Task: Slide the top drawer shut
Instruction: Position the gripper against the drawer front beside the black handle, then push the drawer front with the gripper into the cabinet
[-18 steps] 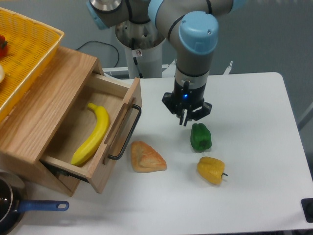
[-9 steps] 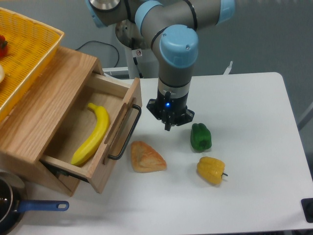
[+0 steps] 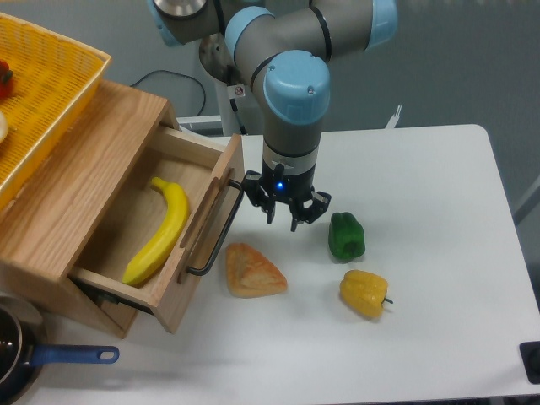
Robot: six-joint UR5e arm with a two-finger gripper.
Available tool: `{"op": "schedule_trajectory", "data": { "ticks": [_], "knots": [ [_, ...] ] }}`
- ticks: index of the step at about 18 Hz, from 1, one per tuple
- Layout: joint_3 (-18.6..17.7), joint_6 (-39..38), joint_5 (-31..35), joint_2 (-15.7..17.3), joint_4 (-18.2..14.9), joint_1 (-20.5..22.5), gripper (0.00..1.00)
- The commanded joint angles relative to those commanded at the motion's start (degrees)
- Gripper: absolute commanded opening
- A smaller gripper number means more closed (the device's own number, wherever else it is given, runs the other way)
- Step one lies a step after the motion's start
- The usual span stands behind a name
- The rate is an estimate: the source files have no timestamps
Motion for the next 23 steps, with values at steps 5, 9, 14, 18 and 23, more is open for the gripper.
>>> {"op": "schedule_trajectory", "data": {
  "ticks": [5, 9, 14, 18, 23],
  "knots": [
    [0.26, -0.09, -0.17, -0.26, 0.00, -0.35, 0.56],
    [0.44, 0.00, -0.44, -0.61, 0.00, -1.67, 0.40],
    [0.44, 0.09, -0.44, -0.70, -0.09, -2.46, 0.35],
    [0.26, 0.00, -0.44, -0.70, -0.09, -3.16, 0.30],
    [0.26, 0.00, -0.44, -0.62, -0.09, -3.34, 0.40]
  ]
}}
